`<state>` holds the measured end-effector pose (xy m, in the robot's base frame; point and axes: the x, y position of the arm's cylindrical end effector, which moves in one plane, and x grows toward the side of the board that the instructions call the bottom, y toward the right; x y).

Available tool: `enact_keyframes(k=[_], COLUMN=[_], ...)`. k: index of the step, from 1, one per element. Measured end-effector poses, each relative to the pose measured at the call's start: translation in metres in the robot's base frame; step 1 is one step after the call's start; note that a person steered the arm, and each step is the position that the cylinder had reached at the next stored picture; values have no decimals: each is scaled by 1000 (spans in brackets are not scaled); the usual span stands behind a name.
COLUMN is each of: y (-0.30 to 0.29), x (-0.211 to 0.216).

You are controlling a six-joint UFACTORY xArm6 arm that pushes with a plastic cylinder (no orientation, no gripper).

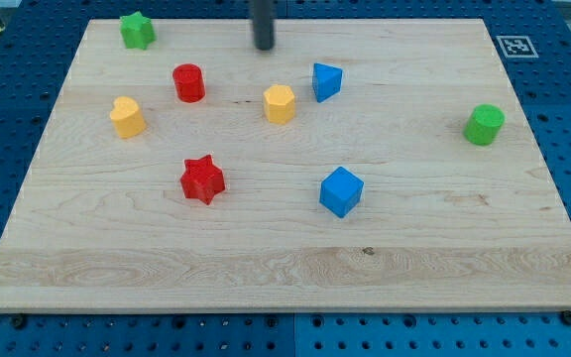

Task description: Move the blue cube to the top center of the board

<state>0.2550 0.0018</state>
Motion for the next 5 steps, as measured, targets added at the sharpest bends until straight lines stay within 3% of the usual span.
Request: enact_keyframes(k=[2, 4, 5], y=[99, 106, 144], x=[102, 185, 200])
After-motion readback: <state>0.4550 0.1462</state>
